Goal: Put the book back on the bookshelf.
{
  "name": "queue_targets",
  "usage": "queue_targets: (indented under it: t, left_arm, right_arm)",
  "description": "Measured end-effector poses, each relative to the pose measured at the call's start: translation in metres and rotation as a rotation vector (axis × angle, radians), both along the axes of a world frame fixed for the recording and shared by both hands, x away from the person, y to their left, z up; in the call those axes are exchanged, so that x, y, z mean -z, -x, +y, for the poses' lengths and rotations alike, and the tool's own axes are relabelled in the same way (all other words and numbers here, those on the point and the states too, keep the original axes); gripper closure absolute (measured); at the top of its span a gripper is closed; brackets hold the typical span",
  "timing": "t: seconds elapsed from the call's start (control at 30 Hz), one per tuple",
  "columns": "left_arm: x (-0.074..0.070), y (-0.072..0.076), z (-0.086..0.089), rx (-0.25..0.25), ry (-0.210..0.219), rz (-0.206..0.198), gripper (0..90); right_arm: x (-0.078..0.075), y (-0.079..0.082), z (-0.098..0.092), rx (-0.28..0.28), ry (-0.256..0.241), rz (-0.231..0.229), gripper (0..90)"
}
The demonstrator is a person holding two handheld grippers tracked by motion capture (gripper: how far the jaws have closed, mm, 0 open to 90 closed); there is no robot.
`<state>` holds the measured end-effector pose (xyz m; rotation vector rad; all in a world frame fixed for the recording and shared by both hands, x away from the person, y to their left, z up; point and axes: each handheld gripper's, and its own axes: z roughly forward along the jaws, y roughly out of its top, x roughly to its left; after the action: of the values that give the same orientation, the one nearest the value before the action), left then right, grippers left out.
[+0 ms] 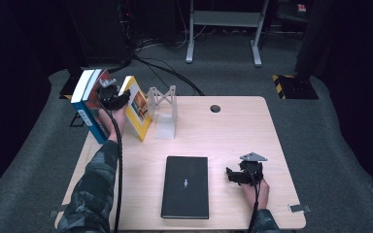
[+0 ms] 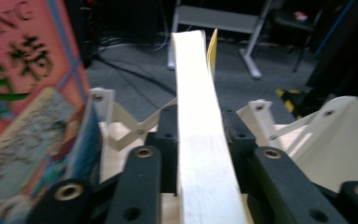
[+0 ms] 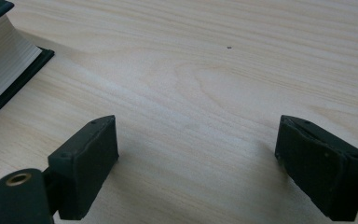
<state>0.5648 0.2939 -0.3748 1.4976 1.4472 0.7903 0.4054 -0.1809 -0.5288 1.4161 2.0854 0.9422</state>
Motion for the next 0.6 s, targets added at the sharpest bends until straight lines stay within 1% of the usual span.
queue_targets:
  t: [0.03,0.07,0.1,0.13,0.17,0.23,0.33,0.37,0.43,0.5,0.57,0.6]
  left_arm:
    - [-0.001,0.001,0.002,-0.006,0.009,0.004,65.1]
    - [-0.003,0.004,0.005,-0.024,0.001,0.014,56.1]
    - [-0.003,0.004,0.005,-0.024,0.001,0.014,51.2]
    - [-0.005,0.006,0.006,-0.033,0.012,0.024,51.2]
    - [-0.006,0.007,0.008,-0.042,0.01,0.027,45.8]
    - [-0.006,0.012,0.012,-0.056,-0.005,0.035,40.2]
    - [-0.008,0.02,0.014,-0.078,-0.057,0.025,30.7]
    - [-0.009,0.023,0.015,-0.072,-0.069,0.028,27.6]
    - [-0.011,0.029,0.014,-0.064,-0.106,0.006,25.8]
    - [-0.015,0.037,0.012,-0.048,-0.146,-0.006,24.1]
    - [-0.018,0.043,0.009,-0.018,-0.148,-0.01,24.3]
    - [-0.02,0.047,0.007,-0.007,-0.159,-0.016,22.7]
  right_arm:
    - [0.0,0.0,0.0,0.001,-0.001,0.0,12.3]
    - [0.0,0.0,0.001,0.01,-0.006,-0.002,12.4]
    - [0.0,0.0,0.001,0.01,-0.006,-0.002,12.4]
    - [0.0,0.0,0.001,0.011,-0.006,-0.001,12.4]
    - [0.0,0.0,0.001,0.008,-0.003,0.0,12.4]
    - [0.0,0.0,0.0,0.002,0.002,0.0,12.4]
    - [0.0,0.0,0.0,0.002,0.001,0.0,12.5]
    - [0.0,0.0,0.0,0.002,0.002,0.0,12.6]
    - [0.0,0.0,0.0,0.004,0.001,-0.006,12.6]
    - [0.0,0.0,0.0,0.001,0.002,-0.002,12.6]
    - [0.0,0.0,0.0,0.002,0.003,-0.002,12.6]
    - [0.0,0.0,0.0,0.002,0.003,-0.002,12.6]
